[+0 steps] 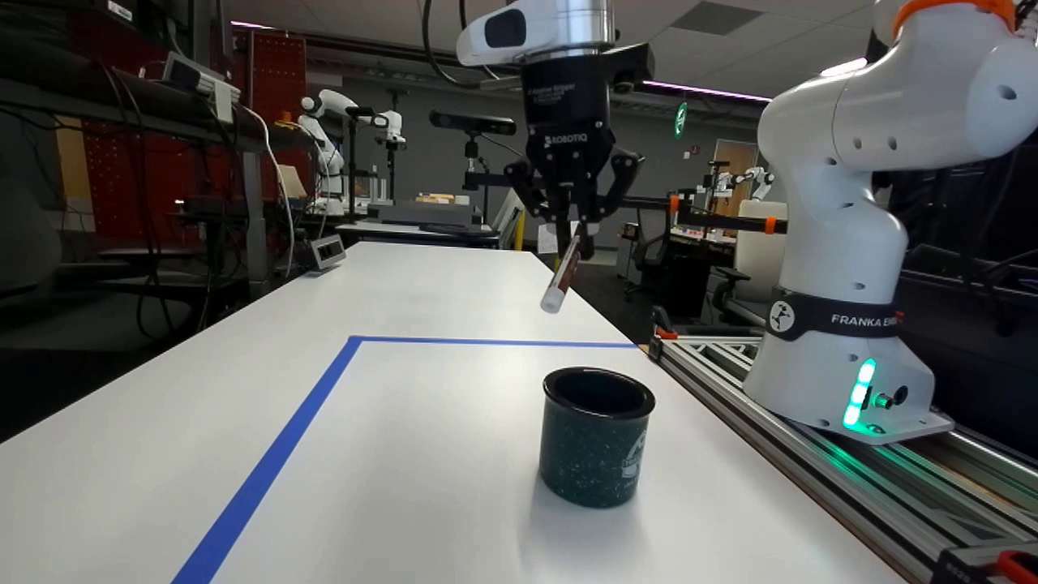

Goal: Remove the marker from the cup and place it on the table inside the margin

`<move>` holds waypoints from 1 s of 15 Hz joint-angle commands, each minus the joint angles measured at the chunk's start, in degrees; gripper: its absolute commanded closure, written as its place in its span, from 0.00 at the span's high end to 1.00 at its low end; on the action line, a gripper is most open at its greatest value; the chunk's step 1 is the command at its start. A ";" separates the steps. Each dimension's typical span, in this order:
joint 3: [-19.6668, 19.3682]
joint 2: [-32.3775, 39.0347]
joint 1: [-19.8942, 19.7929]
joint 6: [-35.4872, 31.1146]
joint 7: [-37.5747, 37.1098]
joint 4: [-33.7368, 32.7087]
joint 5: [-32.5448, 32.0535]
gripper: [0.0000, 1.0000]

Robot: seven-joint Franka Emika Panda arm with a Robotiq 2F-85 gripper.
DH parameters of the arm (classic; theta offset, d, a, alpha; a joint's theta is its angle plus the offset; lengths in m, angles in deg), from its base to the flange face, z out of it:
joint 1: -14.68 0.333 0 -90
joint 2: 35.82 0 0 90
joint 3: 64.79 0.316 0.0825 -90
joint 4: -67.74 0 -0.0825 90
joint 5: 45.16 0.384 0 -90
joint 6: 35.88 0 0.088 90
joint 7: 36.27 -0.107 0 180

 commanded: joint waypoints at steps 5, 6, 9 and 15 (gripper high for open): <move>-5.69 3.27 -5.73 -16.37 0.97 -0.12 -5.06 0.05; -5.84 4.84 -6.09 -19.63 0.69 -0.20 -5.60 0.05; -5.72 9.34 -6.72 -27.56 0.05 0.79 -6.09 0.05; -5.20 19.50 -7.73 -33.00 1.41 1.09 -6.73 0.05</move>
